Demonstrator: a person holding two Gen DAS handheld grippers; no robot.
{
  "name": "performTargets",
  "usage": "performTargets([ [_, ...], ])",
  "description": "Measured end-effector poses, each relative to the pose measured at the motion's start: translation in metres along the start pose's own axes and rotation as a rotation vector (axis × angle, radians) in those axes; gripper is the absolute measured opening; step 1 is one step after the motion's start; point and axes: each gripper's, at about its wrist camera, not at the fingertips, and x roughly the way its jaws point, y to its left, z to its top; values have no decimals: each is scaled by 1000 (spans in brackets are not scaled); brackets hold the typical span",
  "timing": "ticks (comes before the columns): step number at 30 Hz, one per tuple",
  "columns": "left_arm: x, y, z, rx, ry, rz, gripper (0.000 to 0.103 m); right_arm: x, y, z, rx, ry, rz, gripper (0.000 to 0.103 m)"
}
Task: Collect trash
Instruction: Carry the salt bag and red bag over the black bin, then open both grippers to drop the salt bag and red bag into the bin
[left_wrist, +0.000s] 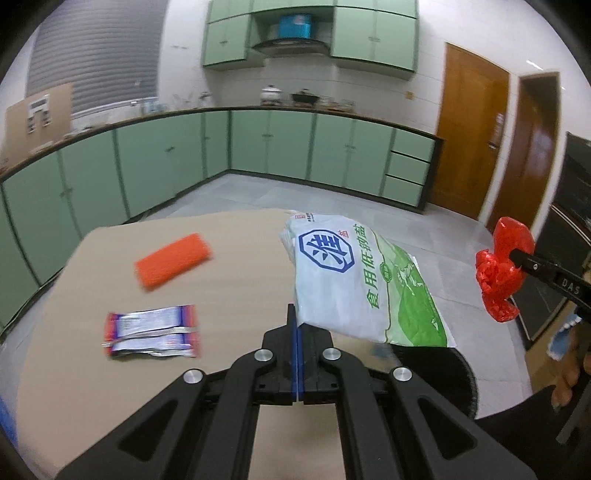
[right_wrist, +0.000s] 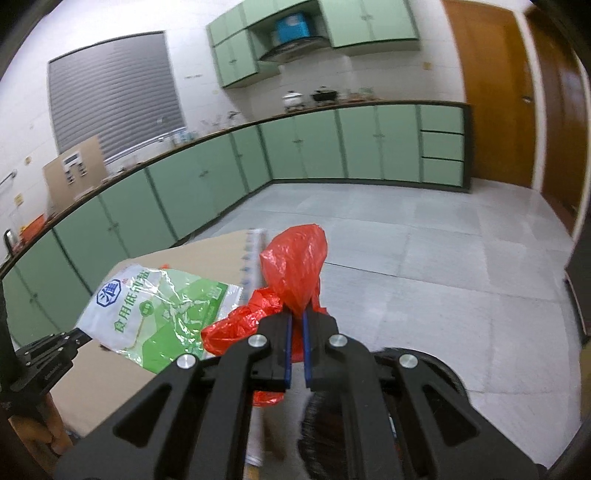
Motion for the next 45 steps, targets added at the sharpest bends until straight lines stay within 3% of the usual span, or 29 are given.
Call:
performTargets([
  [8,42,-81,-11,91,59,-86,0,-6,-91,-32,100,41,-124,4],
  [13,73,-119,-27,159,122,-111,0,7,-120,-54,142,90,-156,4],
  [21,108,-160,-54,241,201,-130,0,36,-143,-77,193,164,-170,8],
  [25,124,-173,-61,255,236,-149,4,37,-145,-84,211,180,-167,19],
  [32,141,-193,-80,301,278,-179,5,39,-150,-84,228,189,-158,20],
  [37,140,-195,-83,298,278,-188,5,48,-150,-86,228,227,-146,28],
  [45,137,-187,-75,283,256,-180,9,51,-147,-87,221,230,-141,32],
])
